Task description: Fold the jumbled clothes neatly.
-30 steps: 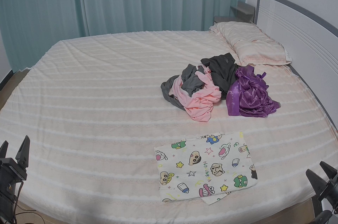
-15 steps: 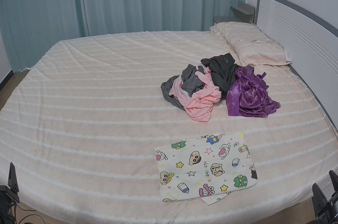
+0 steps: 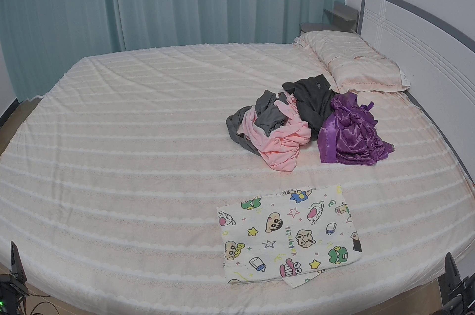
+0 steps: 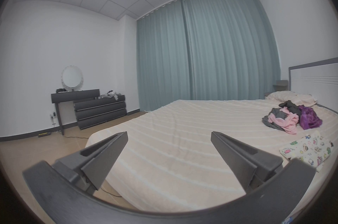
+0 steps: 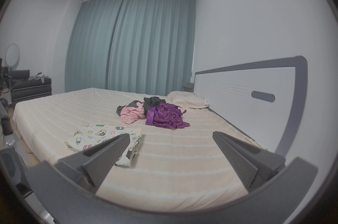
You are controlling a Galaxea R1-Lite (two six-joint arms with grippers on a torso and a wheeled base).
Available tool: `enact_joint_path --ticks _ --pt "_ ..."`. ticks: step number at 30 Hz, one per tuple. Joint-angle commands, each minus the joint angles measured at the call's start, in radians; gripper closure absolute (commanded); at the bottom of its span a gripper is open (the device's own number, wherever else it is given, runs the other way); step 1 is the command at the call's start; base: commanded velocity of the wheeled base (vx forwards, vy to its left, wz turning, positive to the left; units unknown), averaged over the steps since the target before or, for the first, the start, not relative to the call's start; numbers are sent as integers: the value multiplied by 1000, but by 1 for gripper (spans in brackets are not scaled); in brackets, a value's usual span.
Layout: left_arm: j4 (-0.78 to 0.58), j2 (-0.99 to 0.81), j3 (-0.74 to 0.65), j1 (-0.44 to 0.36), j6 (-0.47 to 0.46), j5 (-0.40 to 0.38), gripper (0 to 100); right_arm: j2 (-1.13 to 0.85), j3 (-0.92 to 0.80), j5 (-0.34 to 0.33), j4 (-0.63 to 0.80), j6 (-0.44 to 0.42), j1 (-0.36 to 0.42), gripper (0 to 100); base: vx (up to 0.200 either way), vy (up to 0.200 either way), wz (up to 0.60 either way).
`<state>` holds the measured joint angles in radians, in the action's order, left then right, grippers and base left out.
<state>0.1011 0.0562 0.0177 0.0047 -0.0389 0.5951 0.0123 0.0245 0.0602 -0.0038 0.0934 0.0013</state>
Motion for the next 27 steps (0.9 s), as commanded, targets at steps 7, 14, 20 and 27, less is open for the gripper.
enact_joint_path --ticks 7,14,20,27 --pt "-21 -56 -18 -3 4 -149 0 -11 -5 -134 -10 -96 -1 0 0 0 0" --pt "-31 -56 -18 -3 59 -497 0 -11 -5 -120 -4 -172 0 0 0 0 0" --pt "-32 -56 -18 -3 65 -540 0 -11 -8 -42 -13 -124 0 0 0 0 0" --pt "-32 -56 -18 -3 91 -491 0 -11 -24 -65 -24 -49 -1 0 0 0 0"
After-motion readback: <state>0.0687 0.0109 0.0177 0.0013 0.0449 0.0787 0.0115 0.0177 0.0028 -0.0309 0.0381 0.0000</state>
